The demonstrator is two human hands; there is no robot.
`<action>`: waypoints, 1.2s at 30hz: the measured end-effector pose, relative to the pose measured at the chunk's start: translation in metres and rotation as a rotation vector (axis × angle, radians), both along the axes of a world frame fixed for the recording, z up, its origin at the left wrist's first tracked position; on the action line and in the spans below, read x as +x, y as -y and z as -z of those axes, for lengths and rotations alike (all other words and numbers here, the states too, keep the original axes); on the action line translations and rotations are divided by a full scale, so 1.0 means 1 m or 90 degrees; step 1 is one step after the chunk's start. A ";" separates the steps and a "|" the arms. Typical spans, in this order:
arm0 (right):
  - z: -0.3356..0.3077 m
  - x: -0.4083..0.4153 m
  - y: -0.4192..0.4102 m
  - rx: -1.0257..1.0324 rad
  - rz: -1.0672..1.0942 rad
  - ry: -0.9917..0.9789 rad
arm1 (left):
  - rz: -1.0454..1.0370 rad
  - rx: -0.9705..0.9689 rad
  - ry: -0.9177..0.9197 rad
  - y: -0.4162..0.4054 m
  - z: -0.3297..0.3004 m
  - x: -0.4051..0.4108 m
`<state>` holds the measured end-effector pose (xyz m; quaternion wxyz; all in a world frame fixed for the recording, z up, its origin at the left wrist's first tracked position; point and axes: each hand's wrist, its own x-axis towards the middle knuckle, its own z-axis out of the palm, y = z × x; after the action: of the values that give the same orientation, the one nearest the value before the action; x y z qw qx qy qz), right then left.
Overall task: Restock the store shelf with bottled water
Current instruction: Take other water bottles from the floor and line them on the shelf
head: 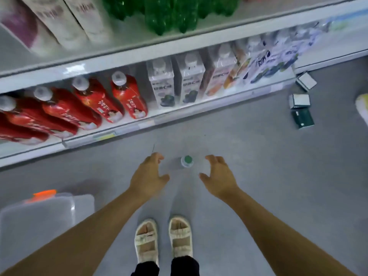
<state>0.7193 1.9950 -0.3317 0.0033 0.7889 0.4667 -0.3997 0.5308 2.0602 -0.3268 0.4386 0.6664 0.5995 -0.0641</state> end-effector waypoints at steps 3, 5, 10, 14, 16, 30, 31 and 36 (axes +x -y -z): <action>0.059 0.000 -0.001 0.003 0.028 -0.004 | 0.016 -0.003 -0.009 -0.002 0.060 0.002; 0.097 -0.002 -0.001 0.012 0.051 -0.017 | 0.025 -0.005 -0.015 -0.003 0.096 0.001; 0.187 -0.011 -0.004 0.039 0.075 -0.061 | 0.061 0.001 -0.047 -0.008 0.172 -0.007; 0.239 -0.015 -0.010 0.086 0.114 -0.092 | 0.058 -0.012 -0.043 -0.012 0.212 -0.014; 0.259 -0.019 -0.014 0.114 0.149 -0.120 | 0.056 -0.018 -0.040 -0.014 0.226 -0.015; 0.266 0.000 -0.054 0.216 0.395 -0.229 | -0.001 -0.033 0.022 -0.042 0.219 -0.020; 0.255 0.001 -0.056 0.209 0.409 -0.245 | -0.009 -0.034 0.022 -0.045 0.208 -0.022; 0.172 -0.002 -0.070 0.186 0.406 -0.332 | -0.075 -0.033 0.046 -0.051 0.131 -0.033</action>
<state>0.7175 2.0653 -0.5040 -0.3498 0.7585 0.2369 -0.4962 0.4974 2.1109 -0.4582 0.4803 0.6201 0.6196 -0.0297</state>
